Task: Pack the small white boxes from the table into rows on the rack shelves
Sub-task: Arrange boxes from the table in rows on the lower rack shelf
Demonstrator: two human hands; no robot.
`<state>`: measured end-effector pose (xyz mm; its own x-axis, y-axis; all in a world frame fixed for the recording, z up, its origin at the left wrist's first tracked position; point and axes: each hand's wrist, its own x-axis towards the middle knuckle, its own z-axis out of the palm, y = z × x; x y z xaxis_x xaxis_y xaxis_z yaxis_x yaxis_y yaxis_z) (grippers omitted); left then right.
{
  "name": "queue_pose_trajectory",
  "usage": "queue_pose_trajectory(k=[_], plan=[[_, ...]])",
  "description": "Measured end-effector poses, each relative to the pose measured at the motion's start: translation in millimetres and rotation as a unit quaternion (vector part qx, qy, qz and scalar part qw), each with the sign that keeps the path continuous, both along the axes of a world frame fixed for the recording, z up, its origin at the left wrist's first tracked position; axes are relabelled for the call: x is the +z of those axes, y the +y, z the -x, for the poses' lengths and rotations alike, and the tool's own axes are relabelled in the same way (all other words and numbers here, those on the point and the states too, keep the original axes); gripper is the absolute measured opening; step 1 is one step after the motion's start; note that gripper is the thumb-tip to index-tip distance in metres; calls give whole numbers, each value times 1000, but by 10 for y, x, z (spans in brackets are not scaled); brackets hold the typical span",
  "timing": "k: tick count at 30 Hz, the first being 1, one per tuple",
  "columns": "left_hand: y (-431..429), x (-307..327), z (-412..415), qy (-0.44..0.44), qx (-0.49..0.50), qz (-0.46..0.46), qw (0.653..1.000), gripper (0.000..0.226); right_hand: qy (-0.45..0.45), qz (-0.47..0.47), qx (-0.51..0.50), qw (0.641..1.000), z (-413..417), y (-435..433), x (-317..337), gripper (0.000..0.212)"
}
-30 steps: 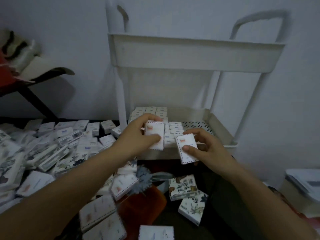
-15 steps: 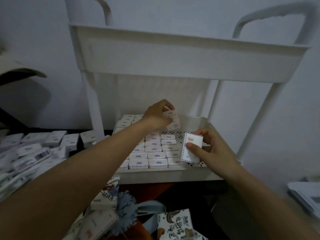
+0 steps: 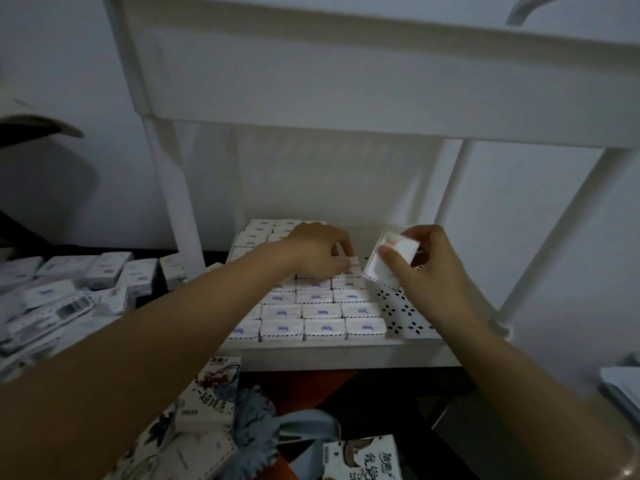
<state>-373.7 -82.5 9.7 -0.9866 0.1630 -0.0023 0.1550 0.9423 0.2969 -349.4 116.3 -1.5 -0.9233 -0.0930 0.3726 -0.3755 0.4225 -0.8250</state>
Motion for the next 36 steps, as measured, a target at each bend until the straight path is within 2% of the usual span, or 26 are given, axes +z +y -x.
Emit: queue_pose_trajectory(k=[2,4,6,8,10,13,17,20,25,27,30,34,36], plan=[[-13,-59,-19,27,-12,22,999,27,9,23,-43,999,121,-63,28,34],[-17,-108,-60,87,-33,35,995,28,7,21,-40,999,251,-118,41,35],[-7,-149,-119,157,-55,67,984,32,32,-42,-16,998,347,-184,33,35],[5,-165,-184,191,-61,91,975,35,61,-104,5,993,431,-270,18,33],[8,-155,-253,187,-56,74,978,37,30,-132,42,990,524,-367,0,32],[-12,-115,-382,171,-38,34,984,39,-69,-165,111,978,647,-495,-27,32],[-54,-61,-617,189,-18,-27,982,37,-118,-201,150,961,741,-558,-95,22],[-66,-24,-809,200,-5,-45,979,31,-124,-244,165,948,745,-559,-134,33],[-77,33,-1179,180,-6,-70,981,27,-116,-257,144,949,616,-524,-126,39],[-94,67,-1382,179,-7,-77,981,27,-73,-279,120,950,489,-516,-85,46],[-131,108,-1758,179,-7,-91,980,25,57,-270,95,957,144,-505,11,47],[-222,40,-2336,166,7,-87,982,21,203,-224,134,944,-560,-527,86,34],[-291,-19,-2628,153,16,-82,985,20,239,-219,165,932,-966,-548,80,23]])
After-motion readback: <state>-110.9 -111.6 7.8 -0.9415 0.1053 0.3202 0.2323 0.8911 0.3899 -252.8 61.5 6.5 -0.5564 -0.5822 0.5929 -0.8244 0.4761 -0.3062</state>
